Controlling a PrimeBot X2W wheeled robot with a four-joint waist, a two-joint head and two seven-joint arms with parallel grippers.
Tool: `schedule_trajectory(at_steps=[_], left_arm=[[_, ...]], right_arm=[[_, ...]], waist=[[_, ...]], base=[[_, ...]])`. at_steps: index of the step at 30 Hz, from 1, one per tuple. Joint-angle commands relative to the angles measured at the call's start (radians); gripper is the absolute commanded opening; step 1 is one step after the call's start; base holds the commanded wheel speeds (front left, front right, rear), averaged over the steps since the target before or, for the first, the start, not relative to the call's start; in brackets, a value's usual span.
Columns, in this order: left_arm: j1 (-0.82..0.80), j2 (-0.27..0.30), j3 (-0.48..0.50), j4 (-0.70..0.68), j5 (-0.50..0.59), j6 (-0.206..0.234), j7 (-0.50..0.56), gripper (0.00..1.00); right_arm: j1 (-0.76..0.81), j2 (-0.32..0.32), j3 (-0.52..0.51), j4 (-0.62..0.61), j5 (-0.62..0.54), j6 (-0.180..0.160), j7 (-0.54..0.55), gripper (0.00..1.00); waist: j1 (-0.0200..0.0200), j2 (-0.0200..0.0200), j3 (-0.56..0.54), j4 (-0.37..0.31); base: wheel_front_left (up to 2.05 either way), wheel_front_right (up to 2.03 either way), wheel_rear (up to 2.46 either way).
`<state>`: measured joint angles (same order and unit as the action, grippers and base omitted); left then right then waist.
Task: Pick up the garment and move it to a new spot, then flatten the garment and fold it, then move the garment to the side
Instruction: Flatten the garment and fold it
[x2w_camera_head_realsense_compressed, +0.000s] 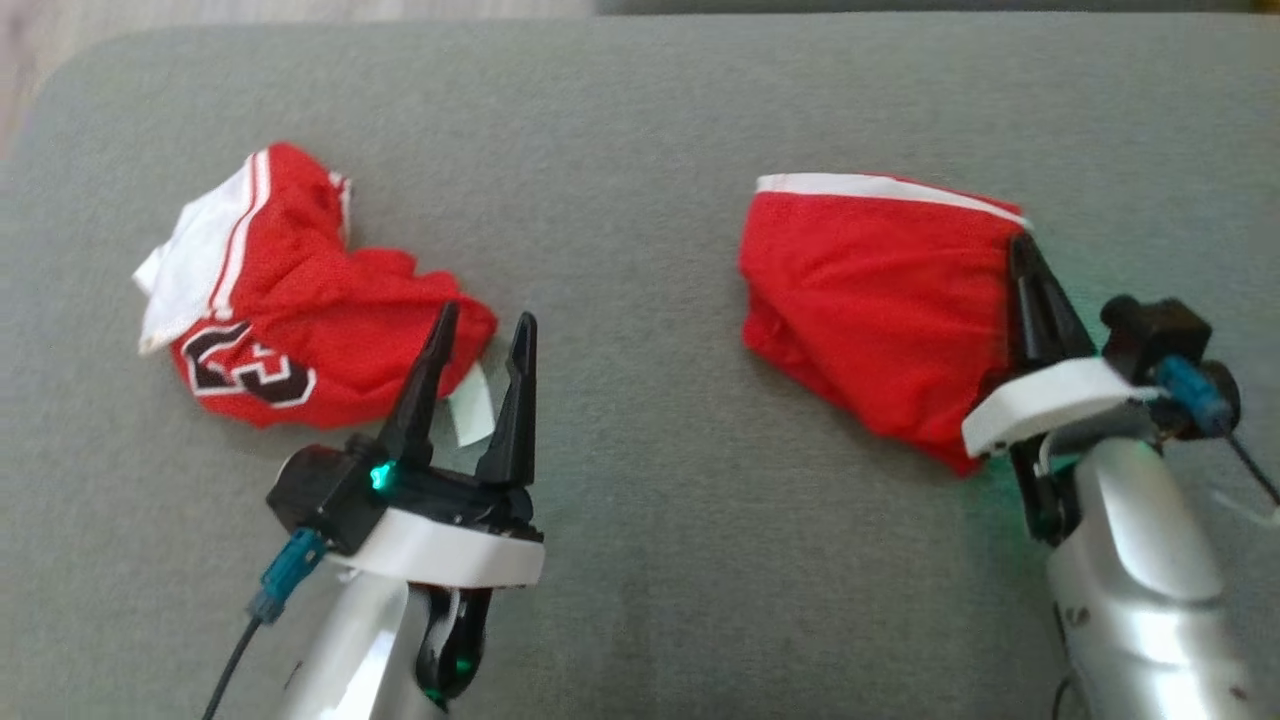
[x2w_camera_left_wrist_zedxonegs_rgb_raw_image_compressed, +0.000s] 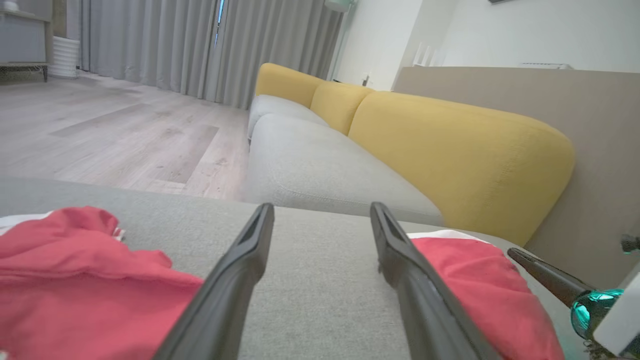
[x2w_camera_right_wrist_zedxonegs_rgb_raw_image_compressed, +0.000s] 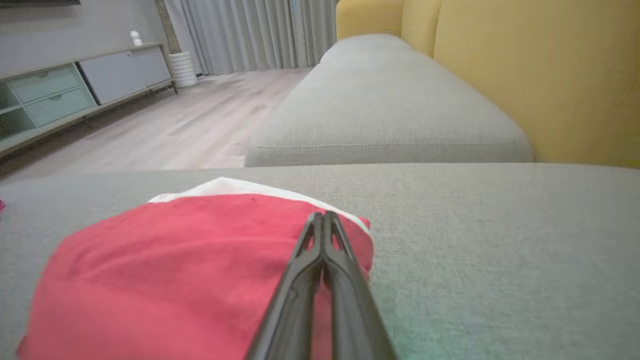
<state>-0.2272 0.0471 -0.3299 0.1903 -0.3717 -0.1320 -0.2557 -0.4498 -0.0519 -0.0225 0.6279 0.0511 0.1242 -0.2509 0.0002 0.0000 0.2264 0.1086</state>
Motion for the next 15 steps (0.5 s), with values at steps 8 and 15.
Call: schedule_trajectory(at_steps=[8,15], left_arm=[[-0.065,0.003,0.002,-0.033,-0.019,0.001,-0.006,1.0],[-0.061,0.003,0.005,-0.027,-0.028,0.004,-0.006,1.0]], right_arm=[[-0.172,-0.023,-0.026,0.26,-0.062,0.007,0.009,0.0],[-0.214,-0.002,0.035,0.152,-0.037,0.007,-0.01,0.0]], waist=[[-0.0002,0.0,0.056,0.086],[-0.0002,0.0,0.04,0.092]], base=[[0.0,0.0,0.0],[0.0,0.0,0.0]])
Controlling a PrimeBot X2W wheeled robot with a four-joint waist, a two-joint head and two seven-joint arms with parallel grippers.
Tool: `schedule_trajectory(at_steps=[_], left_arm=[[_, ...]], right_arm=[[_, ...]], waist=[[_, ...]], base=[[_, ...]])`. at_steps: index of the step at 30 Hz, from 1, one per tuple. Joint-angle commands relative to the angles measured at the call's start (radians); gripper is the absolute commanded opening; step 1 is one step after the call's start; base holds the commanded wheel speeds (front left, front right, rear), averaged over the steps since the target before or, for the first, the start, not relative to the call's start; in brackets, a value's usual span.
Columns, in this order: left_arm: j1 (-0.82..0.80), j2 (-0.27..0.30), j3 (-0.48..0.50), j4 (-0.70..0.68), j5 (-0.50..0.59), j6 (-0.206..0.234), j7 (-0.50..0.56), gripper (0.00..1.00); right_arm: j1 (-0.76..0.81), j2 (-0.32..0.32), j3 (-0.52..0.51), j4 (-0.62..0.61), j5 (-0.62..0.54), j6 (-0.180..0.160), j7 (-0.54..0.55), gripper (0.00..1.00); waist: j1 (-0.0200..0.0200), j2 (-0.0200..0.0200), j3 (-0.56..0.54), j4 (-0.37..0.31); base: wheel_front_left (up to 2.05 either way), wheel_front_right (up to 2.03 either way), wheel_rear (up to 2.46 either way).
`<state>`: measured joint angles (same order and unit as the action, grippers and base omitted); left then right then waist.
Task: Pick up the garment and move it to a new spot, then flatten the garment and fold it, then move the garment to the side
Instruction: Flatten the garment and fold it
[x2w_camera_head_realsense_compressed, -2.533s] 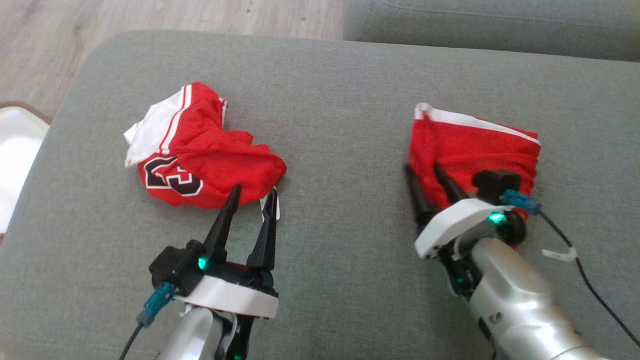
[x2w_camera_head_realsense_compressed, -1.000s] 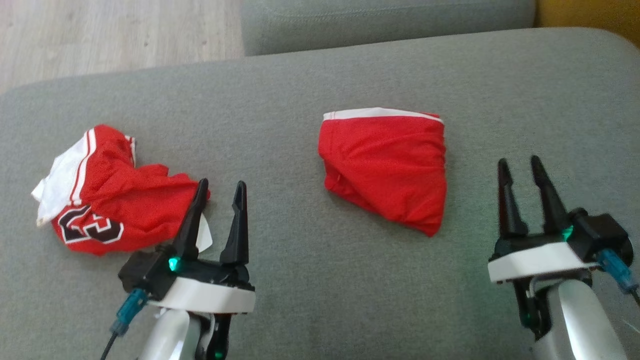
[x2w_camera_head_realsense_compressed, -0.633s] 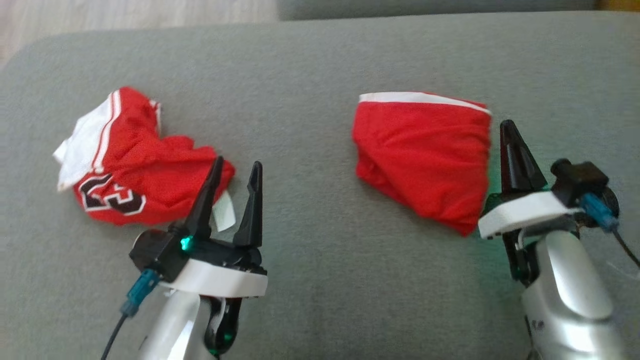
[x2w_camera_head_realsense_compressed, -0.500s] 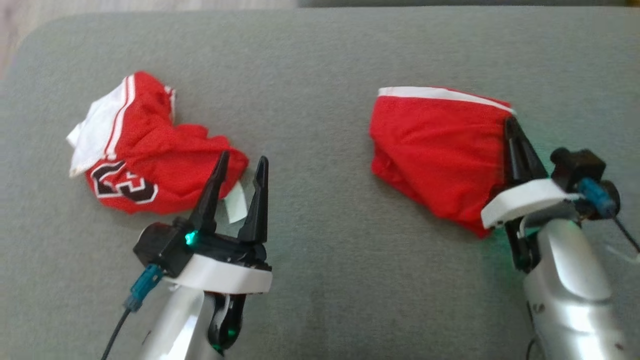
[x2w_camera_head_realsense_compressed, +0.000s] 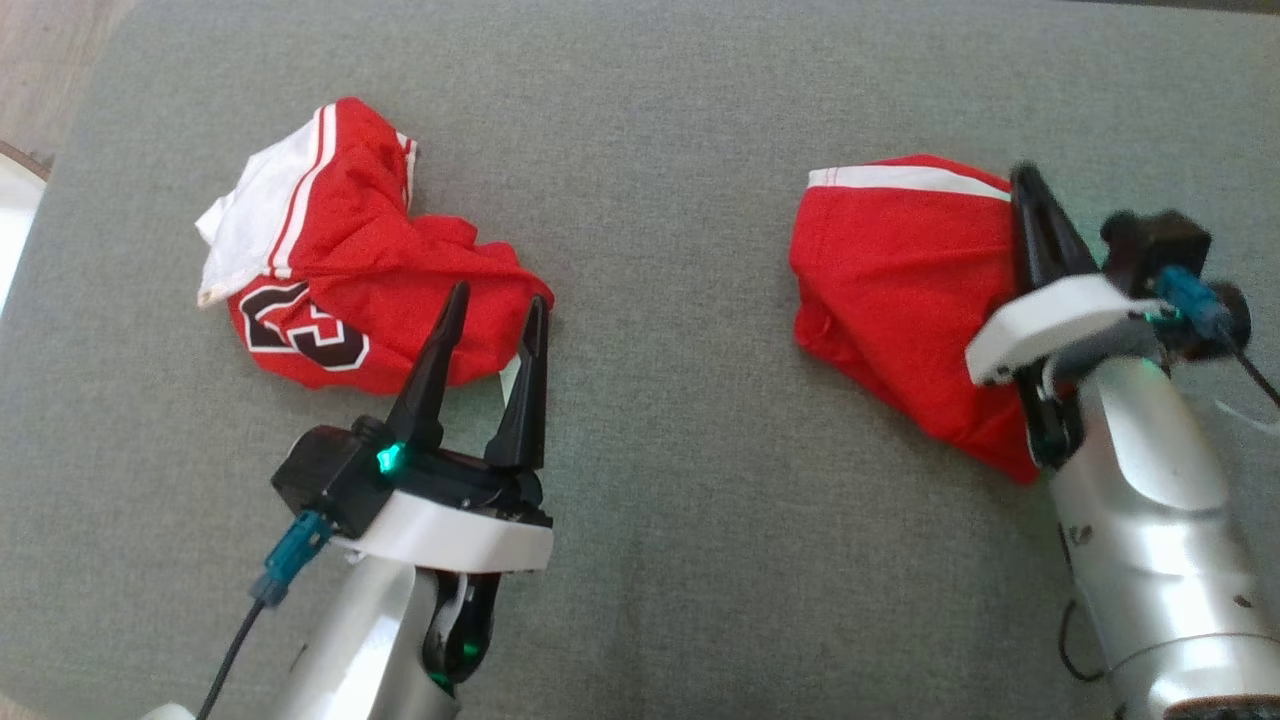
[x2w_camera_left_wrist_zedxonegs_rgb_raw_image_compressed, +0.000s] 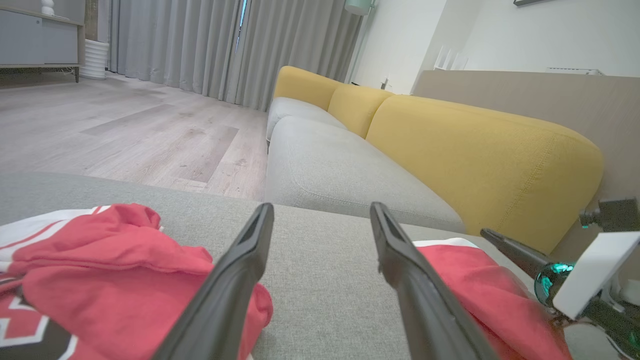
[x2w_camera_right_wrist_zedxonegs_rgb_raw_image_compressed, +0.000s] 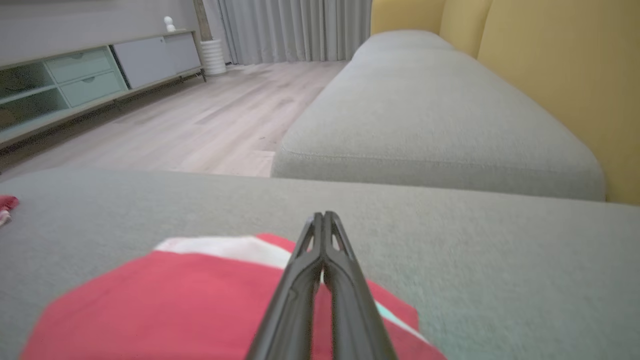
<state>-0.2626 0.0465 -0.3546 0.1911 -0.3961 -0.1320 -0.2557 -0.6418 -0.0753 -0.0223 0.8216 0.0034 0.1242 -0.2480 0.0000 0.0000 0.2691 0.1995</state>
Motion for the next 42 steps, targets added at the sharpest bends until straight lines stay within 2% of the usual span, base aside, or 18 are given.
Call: schedule_trajectory(at_steps=[1,3,6,11,16,21,26,34,41,42], left_arm=[[-0.025,0.004,0.029,-0.028,-0.005,0.004,-0.006,1.0],[-0.024,0.004,0.027,-0.028,-0.006,0.005,-0.006,1.0],[-0.023,0.004,0.019,-0.028,-0.011,0.006,-0.006,1.0],[-0.022,0.004,0.014,-0.029,-0.015,0.007,-0.006,1.0],[-0.02,0.004,0.017,-0.025,-0.014,0.008,-0.006,1.0],[-0.009,0.004,0.038,-0.027,-0.009,0.011,-0.006,1.0],[0.007,0.004,0.064,-0.035,0.005,0.01,-0.006,1.0],[0.027,0.004,0.093,-0.046,0.027,0.006,-0.006,1.0],[0.04,0.004,0.114,-0.045,0.04,0.004,-0.006,1.0],[0.042,0.004,0.115,-0.044,0.043,0.004,-0.006,1.0]], right_arm=[[-0.013,0.023,0.06,-0.065,0.018,0.007,-0.013,0.0],[-0.002,0.024,0.087,-0.082,0.024,0.007,-0.013,0.0],[0.028,0.024,0.188,-0.098,0.088,0.007,-0.013,0.0],[0.04,0.025,0.316,0.013,0.132,0.007,0.006,0.0],[0.014,0.025,0.346,0.122,0.154,0.007,0.014,0.0],[-0.003,0.025,0.357,0.128,0.205,0.007,-0.006,0.0],[0.013,0.025,0.312,-0.001,0.238,0.007,-0.013,0.0],[0.165,0.024,0.157,-0.282,0.165,0.007,-0.014,0.0],[0.307,0.025,0.069,-0.439,0.131,0.007,-0.014,0.0],[0.325,0.025,0.061,-0.46,0.129,0.007,-0.014,0.34]], waist=[[0.0,0.0,-0.005,0.002],[0.0,0.0,-0.008,0.004],[0.0,0.0,-0.012,0.012],[0.0,0.0,-0.012,0.024],[0.0,0.0,-0.017,0.025],[0.0,0.0,-0.036,-0.003],[0.0,0.0,-0.068,-0.059],[0.0,0.0,-0.116,-0.155],[0.0,0.0,-0.137,-0.216],[0.0,0.0,-0.138,-0.222]], base=[[0.0,0.0,0.0],[0.0,0.0,0.0],[0.0,0.0,0.0],[0.0,0.0,0.0],[0.0,0.0,0.0],[0.0,0.0,0.0],[0.0,0.0,0.0],[0.0,0.0,0.0],[0.0,0.0,0.0],[0.0,0.0,0.0]])
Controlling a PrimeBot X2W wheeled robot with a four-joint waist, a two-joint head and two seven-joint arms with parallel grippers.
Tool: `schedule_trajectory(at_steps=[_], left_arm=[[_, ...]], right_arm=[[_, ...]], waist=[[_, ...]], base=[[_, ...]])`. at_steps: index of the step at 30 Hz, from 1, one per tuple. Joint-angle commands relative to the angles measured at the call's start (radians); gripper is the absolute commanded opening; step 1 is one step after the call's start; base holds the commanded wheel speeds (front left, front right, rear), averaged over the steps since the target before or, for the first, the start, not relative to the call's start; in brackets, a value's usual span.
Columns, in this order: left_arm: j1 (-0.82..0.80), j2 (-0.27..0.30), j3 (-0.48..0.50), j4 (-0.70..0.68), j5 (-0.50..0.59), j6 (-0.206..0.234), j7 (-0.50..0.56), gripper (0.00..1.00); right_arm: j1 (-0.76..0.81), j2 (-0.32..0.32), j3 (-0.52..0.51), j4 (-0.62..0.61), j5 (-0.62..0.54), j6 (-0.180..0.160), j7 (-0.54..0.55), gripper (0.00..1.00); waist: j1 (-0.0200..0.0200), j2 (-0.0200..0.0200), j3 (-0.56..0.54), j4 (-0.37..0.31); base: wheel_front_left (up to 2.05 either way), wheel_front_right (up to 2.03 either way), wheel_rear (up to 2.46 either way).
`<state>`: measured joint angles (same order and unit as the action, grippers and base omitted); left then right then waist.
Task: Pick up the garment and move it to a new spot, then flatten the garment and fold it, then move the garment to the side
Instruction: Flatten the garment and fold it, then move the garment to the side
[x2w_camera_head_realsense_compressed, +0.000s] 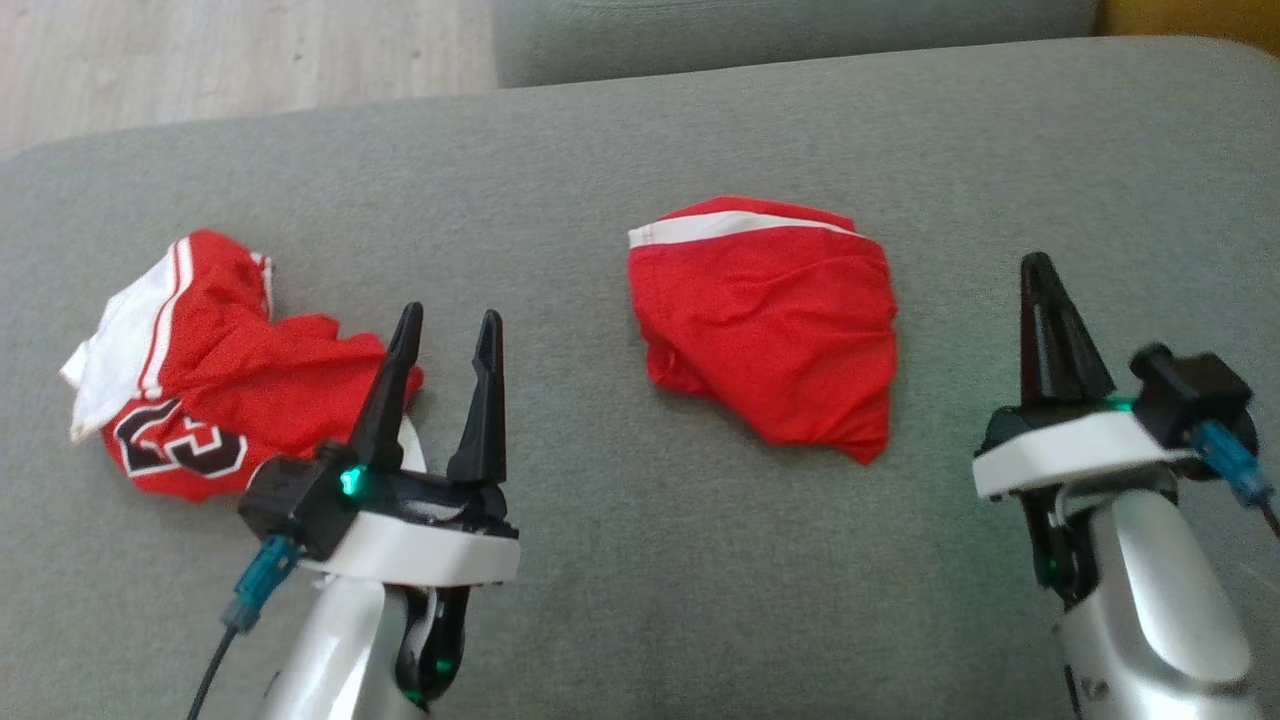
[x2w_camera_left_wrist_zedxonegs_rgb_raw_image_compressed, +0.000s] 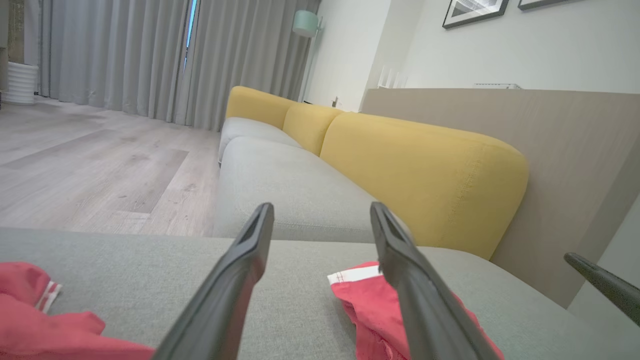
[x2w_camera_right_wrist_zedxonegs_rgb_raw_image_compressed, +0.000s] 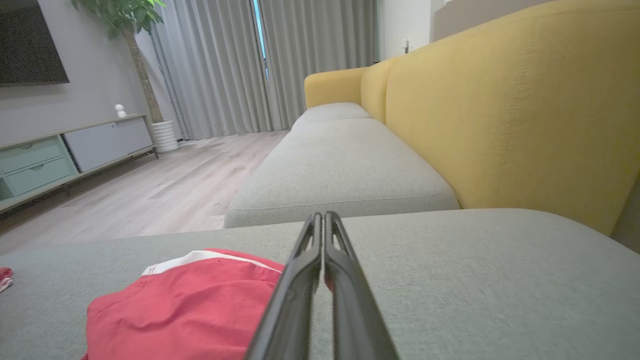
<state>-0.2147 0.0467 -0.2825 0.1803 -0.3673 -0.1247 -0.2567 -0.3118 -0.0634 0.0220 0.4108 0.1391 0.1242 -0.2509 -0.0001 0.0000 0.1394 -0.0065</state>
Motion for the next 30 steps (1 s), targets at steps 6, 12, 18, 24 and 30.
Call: schedule_trajectory(at_steps=[6,12,18,24,30], left_arm=[[0.018,0.004,0.056,-0.02,0.036,-0.005,-0.005,1.0],[0.036,0.004,0.066,-0.017,0.04,-0.005,-0.005,1.0],[0.033,0.004,0.065,-0.021,0.039,-0.006,-0.005,1.0],[0.014,0.004,0.046,-0.029,0.038,-0.006,-0.005,1.0],[-0.014,0.004,0.021,-0.027,0.031,-0.006,-0.005,1.0]], right_arm=[[0.094,0.013,0.008,-0.122,0.02,0.007,-0.011,1.0],[0.126,0.013,0.009,-0.15,0.021,0.007,-0.011,1.0],[0.126,0.013,0.011,-0.145,0.006,0.007,-0.011,1.0],[0.081,0.013,0.014,-0.074,0.002,0.007,-0.009,1.0],[-0.024,0.013,0.034,0.054,0.075,0.007,0.075,1.0]], waist=[[0.0001,0.0,-0.024,-0.039],[0.0001,0.0,-0.031,-0.043],[0.0001,0.0,-0.03,-0.032],[0.0001,0.0,0.005,-0.004],[0.0001,0.0,0.057,0.05]], base=[[0.0,0.0,0.0],[0.0,0.0,0.0],[0.0,0.0,0.0],[0.0,0.0,0.0],[0.0,0.0,0.0]])
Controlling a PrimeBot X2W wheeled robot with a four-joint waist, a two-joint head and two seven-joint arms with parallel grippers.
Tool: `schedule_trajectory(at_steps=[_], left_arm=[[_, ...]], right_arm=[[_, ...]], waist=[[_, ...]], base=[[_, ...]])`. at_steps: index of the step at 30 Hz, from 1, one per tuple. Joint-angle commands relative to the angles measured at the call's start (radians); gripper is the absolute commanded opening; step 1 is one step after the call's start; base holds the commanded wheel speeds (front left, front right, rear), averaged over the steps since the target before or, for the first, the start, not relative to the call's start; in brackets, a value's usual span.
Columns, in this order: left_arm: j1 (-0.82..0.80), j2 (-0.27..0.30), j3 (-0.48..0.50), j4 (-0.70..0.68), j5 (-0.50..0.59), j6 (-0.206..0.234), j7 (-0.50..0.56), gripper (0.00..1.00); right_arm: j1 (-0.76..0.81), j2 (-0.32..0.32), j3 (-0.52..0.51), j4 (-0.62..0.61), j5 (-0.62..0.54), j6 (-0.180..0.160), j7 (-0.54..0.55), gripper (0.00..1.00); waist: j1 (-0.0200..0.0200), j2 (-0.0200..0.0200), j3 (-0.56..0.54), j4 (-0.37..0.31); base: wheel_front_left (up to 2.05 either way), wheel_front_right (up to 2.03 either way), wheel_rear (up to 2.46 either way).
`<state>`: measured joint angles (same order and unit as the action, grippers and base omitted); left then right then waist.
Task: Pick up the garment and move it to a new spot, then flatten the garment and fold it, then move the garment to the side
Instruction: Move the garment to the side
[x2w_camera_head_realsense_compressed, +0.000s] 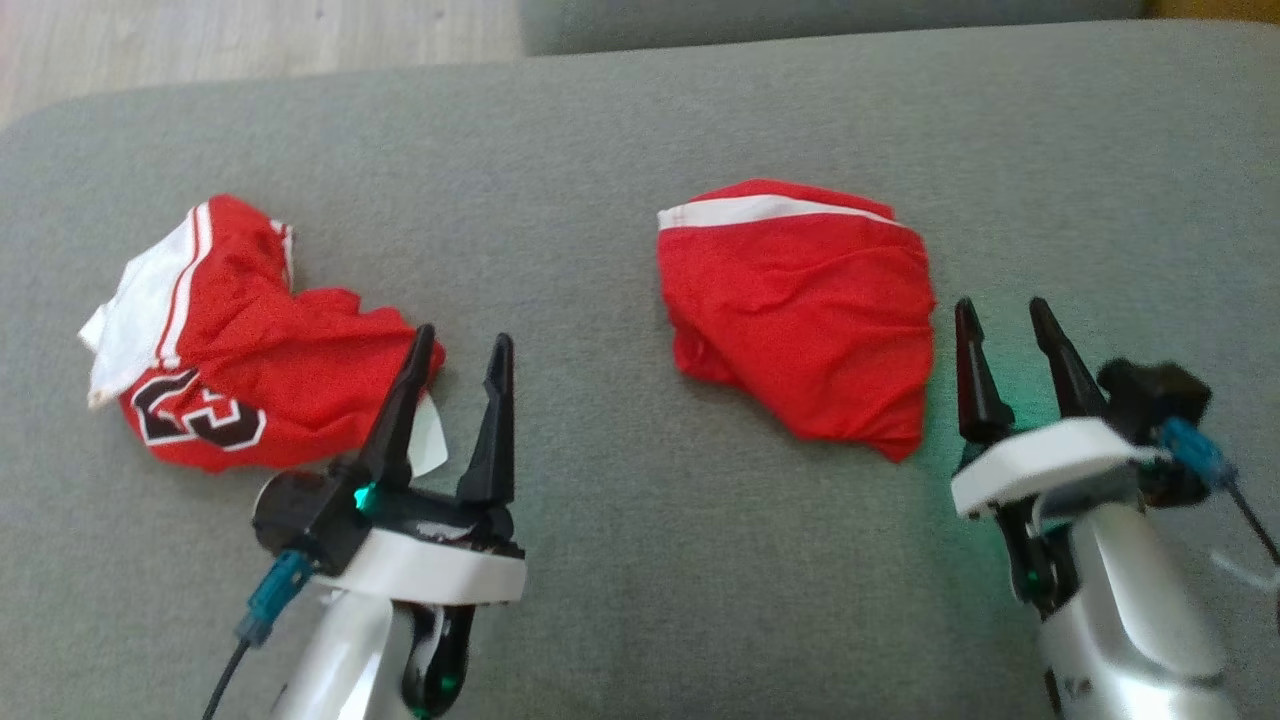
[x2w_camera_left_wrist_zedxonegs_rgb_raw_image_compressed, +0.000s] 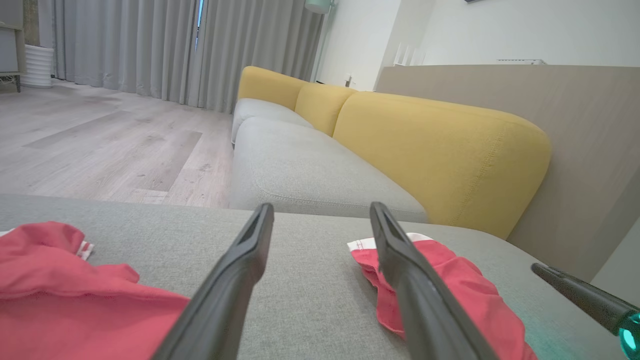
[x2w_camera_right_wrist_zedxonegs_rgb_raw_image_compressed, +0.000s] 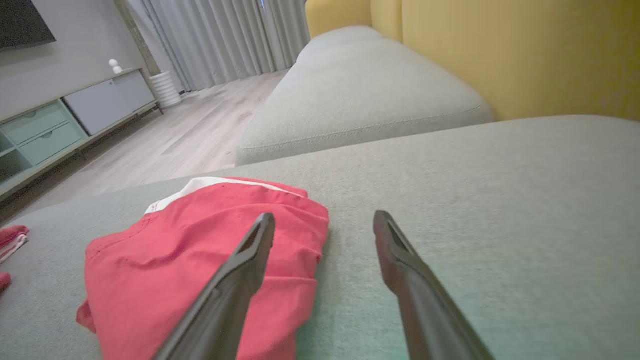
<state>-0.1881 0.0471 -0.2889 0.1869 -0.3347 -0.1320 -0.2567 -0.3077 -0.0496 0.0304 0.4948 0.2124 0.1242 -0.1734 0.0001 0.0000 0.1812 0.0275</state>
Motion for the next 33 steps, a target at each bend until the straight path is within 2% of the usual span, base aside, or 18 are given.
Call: schedule_trajectory(at_steps=[1,8,12,15,16,17,26,33], left_arm=[[-0.045,0.003,0.025,-0.032,-0.003,0.001,-0.005,1.0],[-0.068,0.003,0.003,-0.028,-0.016,0.001,-0.005,1.0],[-0.077,0.003,-0.005,-0.028,-0.023,0.001,-0.005,1.0],[-0.08,0.003,-0.006,-0.029,-0.025,0.001,-0.005,1.0],[-0.08,0.003,-0.007,-0.03,-0.025,0.001,-0.005,1.0],[-0.081,0.003,-0.006,-0.03,-0.025,0.001,-0.005,1.0],[-0.089,0.003,-0.013,-0.027,-0.017,0.001,-0.005,1.0],[-0.106,0.003,-0.052,-0.03,-0.016,0.001,-0.005,1.0]], right_arm=[[-0.044,-0.001,0.03,-0.006,0.021,0.007,0.015,1.0],[-0.148,-0.001,0.041,0.187,0.126,0.007,0.122,1.0],[-0.202,-0.001,0.083,0.271,0.17,0.007,0.137,1.0],[-0.236,-0.001,0.118,0.321,0.155,0.007,0.126,1.0],[-0.246,-0.001,0.128,0.336,0.146,0.007,0.118,0.33],[-0.256,-0.001,0.139,0.349,0.131,0.007,0.106,0.0],[-0.316,-0.009,0.169,0.42,-0.039,0.007,-0.012,0.0],[-0.337,-0.07,0.206,0.41,-0.114,0.007,-0.044,0.0]], waist=[[-0.0001,0.0,0.02,0.023],[-0.0001,0.0,0.053,0.077],[-0.0001,0.0,0.066,0.099],[-0.0001,0.0,0.073,0.105],[-0.0001,0.0,0.075,0.106],[-0.0001,0.0,0.076,0.106],[-0.0001,0.0,0.061,0.068],[-0.0001,0.0,0.031,0.008]], base=[[0.0,0.0,0.0],[0.0,0.0,0.0],[0.0,0.0,0.0],[0.0,0.0,0.0],[0.0,0.0,0.0],[0.0,0.0,0.0],[0.0,0.0,0.0],[0.0,0.0,0.0]])
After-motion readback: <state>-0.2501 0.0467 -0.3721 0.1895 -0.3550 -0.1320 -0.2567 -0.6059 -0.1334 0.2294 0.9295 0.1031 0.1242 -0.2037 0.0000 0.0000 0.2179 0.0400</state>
